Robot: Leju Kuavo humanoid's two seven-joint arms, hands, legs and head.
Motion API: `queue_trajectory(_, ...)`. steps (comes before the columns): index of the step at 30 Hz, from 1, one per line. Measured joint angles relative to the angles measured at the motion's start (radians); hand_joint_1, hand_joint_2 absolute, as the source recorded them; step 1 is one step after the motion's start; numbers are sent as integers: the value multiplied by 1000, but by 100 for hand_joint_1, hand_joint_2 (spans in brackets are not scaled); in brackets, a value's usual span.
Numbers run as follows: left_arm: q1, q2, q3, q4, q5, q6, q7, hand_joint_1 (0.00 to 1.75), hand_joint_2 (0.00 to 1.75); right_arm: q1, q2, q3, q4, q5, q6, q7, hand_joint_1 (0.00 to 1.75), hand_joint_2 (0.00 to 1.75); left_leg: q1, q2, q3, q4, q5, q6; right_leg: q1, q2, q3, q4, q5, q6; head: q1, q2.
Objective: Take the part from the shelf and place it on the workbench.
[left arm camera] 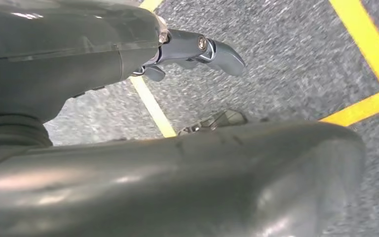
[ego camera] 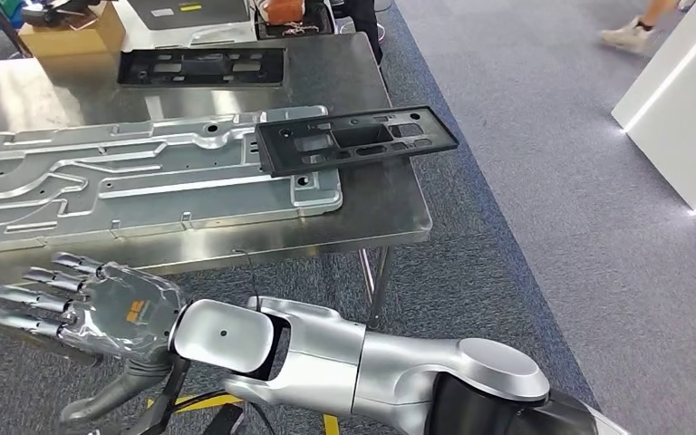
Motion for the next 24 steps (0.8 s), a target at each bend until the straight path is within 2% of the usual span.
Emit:
queue_trajectory(1,1,0,4,0,2,1,-3,0,0,-2,1,2,-6,-2,3,1,0,0,-4,-1,7,-16,-11,14,1,0,-3,2,7,5,0,0)
queue_trajectory(2,4,0,8,0,4,2,-5,0,0,-3,0,4,-12,-4,6,3,0,0,-5,0,-1,-13,-7,30,0,0,-3,1,16,10,0,0)
queue_trajectory(3,6,0,12,0,6,2,-7,0,0,-5,0,6,-18,-7,9,6,0,0,-6,2,-9,-13,1,41,-2,0,-7,3,15,15,0,0)
queue_trajectory(4,9,0,15,0,9,3,-8,0,0,-6,-1,9,-24,-9,13,8,0,0,-7,4,-19,-12,12,52,-5,0,-15,15,-4,19,0,0)
queue_trajectory(5,12,0,18,0,11,6,-9,0,0,-6,-2,12,-31,-10,16,11,0,0,-8,6,-32,-12,26,61,-6,1,-28,45,-44,22,0,0)
queue_trajectory(7,16,0,25,0,13,10,-12,0,0,-8,-2,17,-43,-11,21,16,0,0,-12,7,-62,-12,52,71,-5,2,-59,161,-158,26,0,0)
queue_trajectory(8,18,0,28,0,14,12,-13,0,0,-9,-2,19,-48,-11,24,18,0,0,-15,7,-78,-12,65,74,-4,3,-70,229,-199,25,0,0)
queue_trajectory(9,20,0,31,0,14,12,-14,0,0,-9,-3,22,-51,-11,28,20,0,0,-20,8,-95,-11,77,76,-3,3,-72,280,-214,22,0,0)
queue_trajectory(10,23,0,33,0,14,13,-15,0,0,-9,-4,25,-53,-11,32,22,0,0,-25,8,-111,-11,89,78,0,4,-60,304,-206,16,0,0)
queue_trajectory(11,27,0,35,0,14,13,-16,0,0,-10,-4,28,-55,-10,36,24,0,0,-31,7,-127,-11,101,80,4,5,-31,293,-183,5,0,0)
queue_trajectory(12,30,0,37,0,13,13,-17,0,0,-11,-5,32,-59,-7,40,29,0,0,-37,7,-141,-11,113,81,12,7,16,246,-161,-11,0,0)
queue_trajectory(13,33,-1,40,0,12,12,-18,0,0,-13,-5,35,-63,-2,42,34,0,0,-41,6,-153,-11,124,81,24,8,78,174,-157,-33,0,0)
queue_trajectory(14,35,-2,41,0,10,10,-18,0,0,-16,-4,37,-66,3,44,39,0,0,-44,5,-161,-11,135,80,35,9,139,93,-167,-51,0,0)
queue_trajectory(15,36,-4,42,-1,7,8,-19,0,0,-19,-3,39,-68,8,44,44,0,0,-44,6,-165,-14,145,77,44,8,183,30,-179,-64,0,0)
queue_trajectory(16,36,-5,42,-1,3,5,-19,0,0,-23,-2,40,-69,10,45,47,0,0,-41,7,-167,-19,156,74,51,8,208,-11,-188,-71,0,0)
queue_trajectory(18,34,-4,43,-2,-9,-2,-19,0,0,-27,-3,44,-69,12,45,52,0,0,-38,8,-170,-32,177,65,49,5,207,-40,-167,-70,0,0)
queue_trajectory(19,33,-4,42,-2,-17,-5,-18,0,0,-28,-4,45,-67,14,45,56,0,0,-38,8,-176,-31,171,61,46,4,202,-50,-150,-69,0,0)
queue_trajectory(20,33,-3,41,-2,-27,-8,-16,0,0,-28,-5,44,-65,18,44,60,0,0,-38,7,-185,-12,144,56,40,3,193,-59,-133,-66,0,0)
queue_trajectory(22,30,-3,37,-2,-45,-14,-10,0,0,-28,-6,41,-58,28,43,67,0,0,-35,5,-207,54,64,47,35,1,174,-65,-109,-62,0,0)
queue_trajectory(23,29,-3,35,-2,-50,-16,-8,0,0,-27,-6,40,-55,31,42,68,0,0,-33,5,-213,81,36,44,35,1,167,-64,-104,-62,0,0)
queue_trajectory(24,28,-3,35,-2,-52,-17,-7,0,0,-27,-6,39,-53,33,42,69,0,0,-32,5,-216,93,26,43,35,1,164,-64,-102,-61,0,0)
